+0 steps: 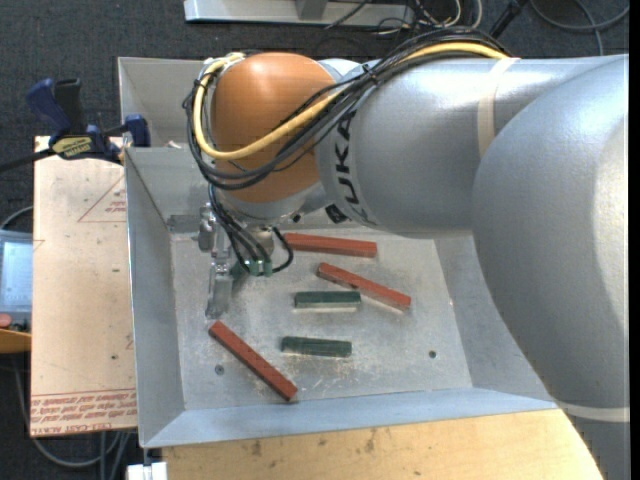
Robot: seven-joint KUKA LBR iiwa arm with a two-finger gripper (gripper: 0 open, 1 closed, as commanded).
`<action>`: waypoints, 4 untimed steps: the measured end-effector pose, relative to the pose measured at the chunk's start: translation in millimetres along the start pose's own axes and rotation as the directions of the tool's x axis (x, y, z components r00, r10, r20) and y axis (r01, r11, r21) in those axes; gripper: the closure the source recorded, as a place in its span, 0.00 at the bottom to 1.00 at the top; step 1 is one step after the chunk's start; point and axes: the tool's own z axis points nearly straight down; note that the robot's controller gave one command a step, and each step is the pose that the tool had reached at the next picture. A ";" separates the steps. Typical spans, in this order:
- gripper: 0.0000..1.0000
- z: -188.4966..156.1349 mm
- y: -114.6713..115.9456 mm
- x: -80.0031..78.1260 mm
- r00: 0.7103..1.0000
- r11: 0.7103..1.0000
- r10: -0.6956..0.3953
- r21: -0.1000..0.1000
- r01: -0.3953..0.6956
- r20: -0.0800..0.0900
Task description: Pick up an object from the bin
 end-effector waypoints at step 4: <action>0.00 125.2 -70.2 92.8 0.844 0.844 0.536 -0.001 -0.536 0.002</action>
Offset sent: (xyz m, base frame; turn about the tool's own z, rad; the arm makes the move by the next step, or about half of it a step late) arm -0.0578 -0.0388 -0.1233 0.2137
